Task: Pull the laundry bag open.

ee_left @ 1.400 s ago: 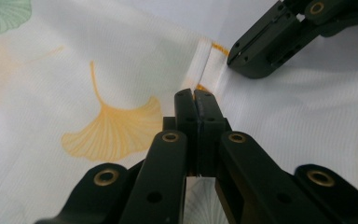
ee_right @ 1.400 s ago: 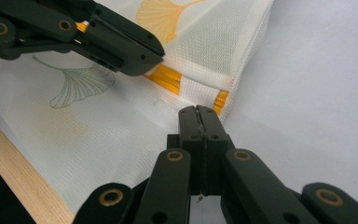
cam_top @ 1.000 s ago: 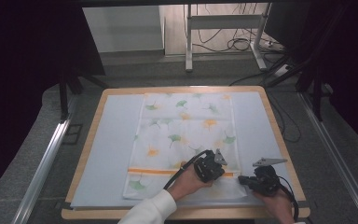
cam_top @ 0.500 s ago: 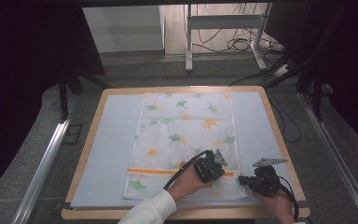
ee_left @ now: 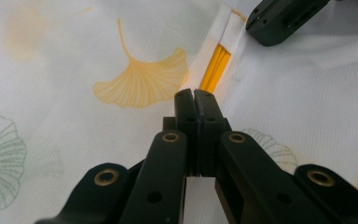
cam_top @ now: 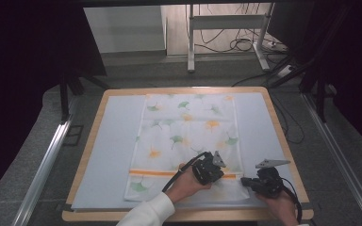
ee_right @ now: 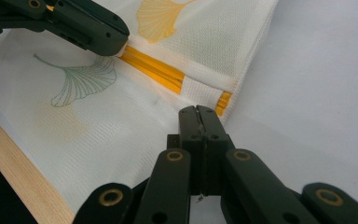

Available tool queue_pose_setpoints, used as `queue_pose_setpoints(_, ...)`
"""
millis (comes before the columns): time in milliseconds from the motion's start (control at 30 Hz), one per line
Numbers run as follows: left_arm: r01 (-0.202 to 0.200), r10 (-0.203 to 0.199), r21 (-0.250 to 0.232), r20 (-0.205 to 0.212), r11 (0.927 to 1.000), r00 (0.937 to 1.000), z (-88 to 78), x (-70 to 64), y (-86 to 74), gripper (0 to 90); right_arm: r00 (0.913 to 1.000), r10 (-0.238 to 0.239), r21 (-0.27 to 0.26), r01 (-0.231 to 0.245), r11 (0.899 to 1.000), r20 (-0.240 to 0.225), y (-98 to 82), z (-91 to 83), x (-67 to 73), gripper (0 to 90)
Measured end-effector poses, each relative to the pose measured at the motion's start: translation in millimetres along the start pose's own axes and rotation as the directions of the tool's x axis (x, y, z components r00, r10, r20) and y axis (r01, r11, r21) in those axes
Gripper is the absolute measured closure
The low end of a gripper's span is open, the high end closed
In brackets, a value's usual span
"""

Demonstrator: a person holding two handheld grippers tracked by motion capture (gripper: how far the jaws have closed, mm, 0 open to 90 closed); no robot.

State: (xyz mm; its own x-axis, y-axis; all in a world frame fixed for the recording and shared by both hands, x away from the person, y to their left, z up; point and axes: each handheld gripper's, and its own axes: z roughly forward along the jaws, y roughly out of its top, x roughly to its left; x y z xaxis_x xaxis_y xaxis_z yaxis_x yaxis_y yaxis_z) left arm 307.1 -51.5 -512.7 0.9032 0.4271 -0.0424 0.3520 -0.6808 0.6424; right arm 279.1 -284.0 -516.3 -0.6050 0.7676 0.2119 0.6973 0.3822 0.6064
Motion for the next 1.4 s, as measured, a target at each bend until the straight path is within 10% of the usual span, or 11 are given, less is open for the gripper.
queue_pose_setpoints(1400, 0.028, -0.028, -0.005, -0.032, 0.9996, 0.9991, -21.5, 12.5, -28.2, 90.0, 1.0, 0.002, 0.005, -0.002, 1.0, 0.008, 0.1, -0.4, 1.3, 89.7)
